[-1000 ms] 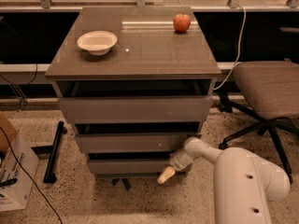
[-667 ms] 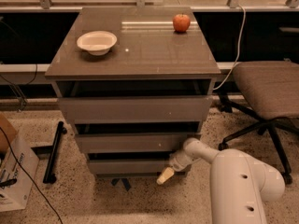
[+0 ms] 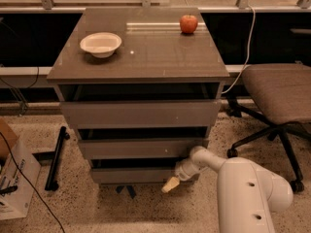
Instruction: Open bottom drawer
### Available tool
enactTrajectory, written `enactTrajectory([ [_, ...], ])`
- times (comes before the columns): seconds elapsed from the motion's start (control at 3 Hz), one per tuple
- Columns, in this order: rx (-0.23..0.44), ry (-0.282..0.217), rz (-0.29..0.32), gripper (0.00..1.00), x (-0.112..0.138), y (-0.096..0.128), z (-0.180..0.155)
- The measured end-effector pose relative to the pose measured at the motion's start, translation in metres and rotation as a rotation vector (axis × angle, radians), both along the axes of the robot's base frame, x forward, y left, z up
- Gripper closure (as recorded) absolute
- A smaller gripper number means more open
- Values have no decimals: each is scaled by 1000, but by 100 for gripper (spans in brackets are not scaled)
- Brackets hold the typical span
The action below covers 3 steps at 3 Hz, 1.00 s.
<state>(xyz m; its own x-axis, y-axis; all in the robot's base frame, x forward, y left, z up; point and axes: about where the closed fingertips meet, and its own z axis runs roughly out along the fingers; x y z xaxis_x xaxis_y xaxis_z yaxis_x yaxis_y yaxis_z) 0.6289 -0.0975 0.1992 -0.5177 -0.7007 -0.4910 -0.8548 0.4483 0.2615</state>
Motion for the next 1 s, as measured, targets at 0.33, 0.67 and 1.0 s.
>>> enactTrajectory([
  [0.33, 0, 0, 0, 39, 0, 0, 3],
  [0.67, 0, 0, 0, 63, 0, 0, 5],
  [1.0, 0, 0, 0, 60, 0, 0, 5],
])
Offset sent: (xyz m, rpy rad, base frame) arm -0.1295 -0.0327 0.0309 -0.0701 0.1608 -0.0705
